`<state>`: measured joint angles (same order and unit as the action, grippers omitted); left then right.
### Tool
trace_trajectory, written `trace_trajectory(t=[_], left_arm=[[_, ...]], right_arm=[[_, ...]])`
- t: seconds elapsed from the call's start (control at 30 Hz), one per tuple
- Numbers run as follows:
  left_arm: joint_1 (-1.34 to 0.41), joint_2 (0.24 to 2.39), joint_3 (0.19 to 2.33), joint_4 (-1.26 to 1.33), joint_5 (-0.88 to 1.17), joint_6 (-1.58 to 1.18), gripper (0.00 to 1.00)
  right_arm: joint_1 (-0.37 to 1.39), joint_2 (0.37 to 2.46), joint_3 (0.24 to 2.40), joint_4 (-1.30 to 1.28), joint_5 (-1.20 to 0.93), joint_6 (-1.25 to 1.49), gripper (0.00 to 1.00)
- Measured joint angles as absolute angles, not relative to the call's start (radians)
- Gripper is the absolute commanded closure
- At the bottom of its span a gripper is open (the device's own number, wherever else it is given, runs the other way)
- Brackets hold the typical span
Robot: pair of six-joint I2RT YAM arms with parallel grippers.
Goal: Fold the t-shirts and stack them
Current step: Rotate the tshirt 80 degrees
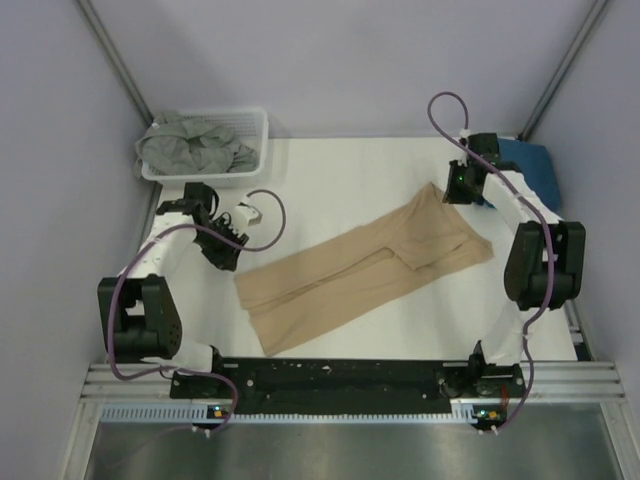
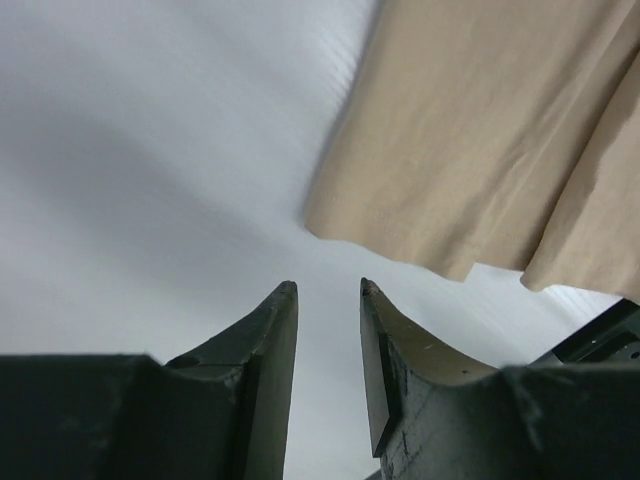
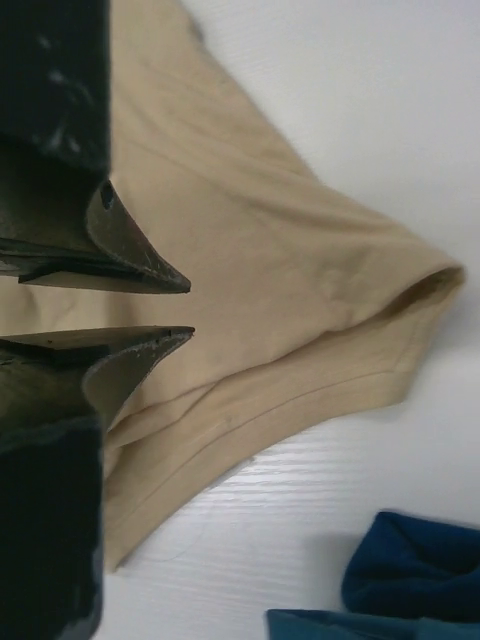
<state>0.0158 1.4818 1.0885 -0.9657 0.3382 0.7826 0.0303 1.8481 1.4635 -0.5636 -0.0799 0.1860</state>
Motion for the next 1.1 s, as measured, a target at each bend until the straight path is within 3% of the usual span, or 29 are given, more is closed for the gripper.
trace_trajectory(t=[0.2, 0.43, 0.5, 0.6, 0.67, 0.73, 0.87, 0.97, 1.1], left_arm=[[-0.056, 1.578, 1.103, -0.887, 0.343, 0.753, 0.64], [-0.070, 1.720, 1.076, -0.791, 0.277, 0.730, 0.65], [-0.068, 1.723, 1.061, -0.785, 0.268, 0.730, 0.65], [-0.068, 1.718, 1.055, -0.779, 0.265, 0.732, 0.65], [-0.068, 1.713, 1.053, -0.779, 0.264, 0.736, 0.65], [-0.068, 1.706, 1.052, -0.789, 0.264, 0.743, 0.64], [-0.068, 1.659, 1.055, -0.831, 0.275, 0.762, 0.63], [-0.068, 1.620, 1.084, -0.855, 0.299, 0.762, 0.54], [-0.068, 1.609, 1.120, -0.824, 0.339, 0.754, 0.52]], right_arm=[[-0.007, 1.752, 1.213, -0.494, -0.071, 0.206, 1.00], [-0.149, 1.782, 1.104, -0.452, -0.078, 0.249, 1.00], [-0.150, 1.770, 1.092, -0.446, -0.072, 0.245, 0.95], [-0.149, 1.753, 1.087, -0.462, -0.062, 0.237, 0.76], [-0.147, 1.722, 1.087, -0.484, -0.050, 0.227, 0.58], [-0.147, 1.681, 1.087, -0.502, -0.024, 0.225, 0.49], [-0.158, 1.573, 1.087, -0.524, 0.022, 0.224, 0.47], [-0.196, 1.523, 1.071, -0.511, 0.017, 0.233, 0.47], [-0.265, 1.544, 1.017, -0.501, -0.005, 0.244, 0.51]])
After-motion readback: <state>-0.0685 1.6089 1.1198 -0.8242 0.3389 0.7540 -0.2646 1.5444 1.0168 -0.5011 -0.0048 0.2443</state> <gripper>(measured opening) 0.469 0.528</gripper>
